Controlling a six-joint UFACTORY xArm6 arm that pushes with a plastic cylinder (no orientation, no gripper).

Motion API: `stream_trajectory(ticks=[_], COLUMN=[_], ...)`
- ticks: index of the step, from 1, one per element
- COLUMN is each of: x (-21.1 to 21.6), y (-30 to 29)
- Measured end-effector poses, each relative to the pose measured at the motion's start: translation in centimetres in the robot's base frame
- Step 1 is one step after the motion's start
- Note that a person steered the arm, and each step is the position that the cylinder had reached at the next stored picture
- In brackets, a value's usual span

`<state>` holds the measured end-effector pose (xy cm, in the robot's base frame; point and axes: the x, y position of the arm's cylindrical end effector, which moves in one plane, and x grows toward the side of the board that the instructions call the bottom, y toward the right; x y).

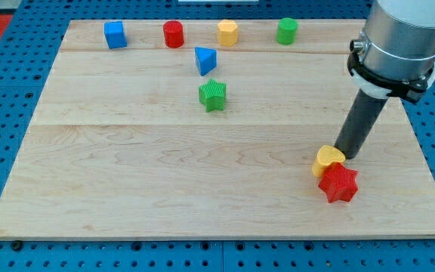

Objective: Place the green star to the top of the yellow heart

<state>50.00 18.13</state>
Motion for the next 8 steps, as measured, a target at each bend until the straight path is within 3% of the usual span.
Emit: stream_trajectory(ticks=[1, 2, 4, 6, 8], x=[-1.9, -5.1, -5.4, -9.9, -11.5], y=[-0.9, -5.8, -14.9, -26.3, -18.8])
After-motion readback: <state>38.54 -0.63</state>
